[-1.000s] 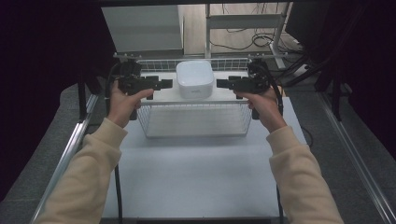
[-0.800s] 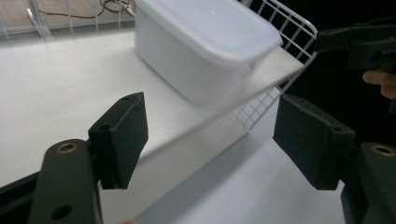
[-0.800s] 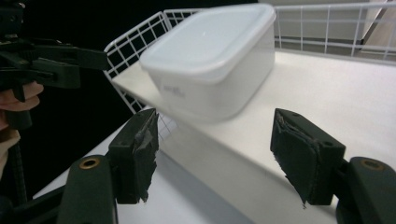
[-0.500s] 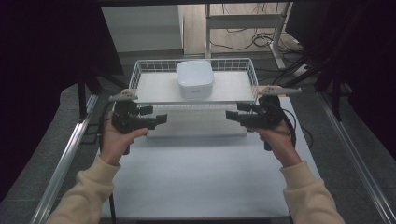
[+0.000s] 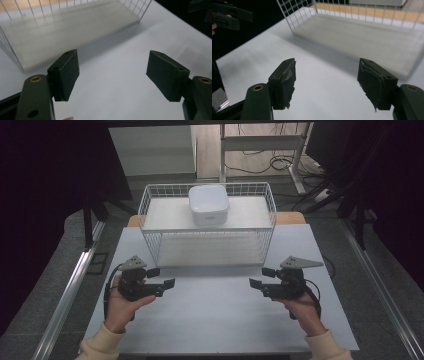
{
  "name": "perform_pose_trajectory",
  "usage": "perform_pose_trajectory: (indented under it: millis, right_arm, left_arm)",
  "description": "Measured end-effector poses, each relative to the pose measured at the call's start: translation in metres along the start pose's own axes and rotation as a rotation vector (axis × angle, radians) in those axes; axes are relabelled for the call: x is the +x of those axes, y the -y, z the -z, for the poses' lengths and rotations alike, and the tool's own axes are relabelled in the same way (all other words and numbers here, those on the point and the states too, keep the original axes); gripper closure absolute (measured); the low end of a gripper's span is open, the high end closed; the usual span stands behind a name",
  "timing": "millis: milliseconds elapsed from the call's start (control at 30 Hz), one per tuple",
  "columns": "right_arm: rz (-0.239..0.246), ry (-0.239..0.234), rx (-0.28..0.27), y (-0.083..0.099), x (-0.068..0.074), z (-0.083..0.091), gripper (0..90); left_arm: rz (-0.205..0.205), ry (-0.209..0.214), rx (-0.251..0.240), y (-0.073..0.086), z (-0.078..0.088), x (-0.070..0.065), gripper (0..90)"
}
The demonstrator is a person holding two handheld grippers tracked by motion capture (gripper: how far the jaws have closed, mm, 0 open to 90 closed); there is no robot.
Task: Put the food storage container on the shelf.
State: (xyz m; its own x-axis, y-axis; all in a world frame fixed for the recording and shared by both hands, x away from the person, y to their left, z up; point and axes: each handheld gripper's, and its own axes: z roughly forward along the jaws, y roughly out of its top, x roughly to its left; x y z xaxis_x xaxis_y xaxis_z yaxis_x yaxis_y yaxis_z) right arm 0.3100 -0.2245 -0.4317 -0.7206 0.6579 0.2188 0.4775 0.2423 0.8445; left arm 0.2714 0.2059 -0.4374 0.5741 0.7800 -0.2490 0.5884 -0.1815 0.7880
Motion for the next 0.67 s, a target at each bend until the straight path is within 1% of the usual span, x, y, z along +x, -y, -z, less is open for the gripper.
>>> perform_pose_trajectory:
  millis: [67, 100, 133, 200, 233, 300, 367, 467, 567, 667]
  right_arm:
    - [-0.010, 0.004, 0.006, 0.013, -0.003, 0.001, 31.4]
    - [-0.019, 0.006, 0.013, 0.019, -0.005, 0.001, 31.4]
    - [-0.029, -0.001, 0.031, 0.025, -0.007, 0.000, 31.4]
    - [-0.025, 0.005, 0.058, 0.033, -0.010, 0.000, 31.2]
    - [-0.025, 0.014, 0.061, 0.035, -0.010, 0.000, 31.1]
    - [-0.022, 0.014, 0.060, 0.036, -0.010, 0.001, 30.8]
    - [-0.016, 0.016, 0.044, 0.035, -0.010, 0.002, 30.4]
    - [-0.006, 0.019, 0.036, 0.034, -0.008, 0.003, 28.8]
    - [0.026, 0.028, 0.022, 0.036, -0.008, 0.003, 26.0]
    - [0.035, 0.042, 0.013, 0.038, -0.010, 0.004, 22.7]
  left_arm:
    - [0.020, 0.000, 0.015, 0.011, -0.005, 0.002, 26.0]
    - [0.021, -0.001, 0.037, 0.015, -0.008, 0.004, 26.1]
    - [0.018, -0.010, 0.052, 0.017, -0.011, 0.005, 25.8]
    - [0.021, -0.040, 0.058, 0.022, -0.013, 0.007, 25.9]
    - [0.017, -0.039, 0.067, 0.023, -0.014, 0.008, 25.9]
    - [0.022, -0.038, 0.067, 0.025, -0.014, 0.009, 25.7]
    - [0.025, -0.039, 0.068, 0.026, -0.014, 0.010, 25.8]
    - [0.032, -0.038, 0.064, 0.026, -0.013, 0.010, 26.1]
    - [0.031, -0.040, 0.054, 0.026, -0.012, 0.009, 26.0]
    - [0.026, -0.042, 0.054, 0.026, -0.011, 0.010, 25.4]
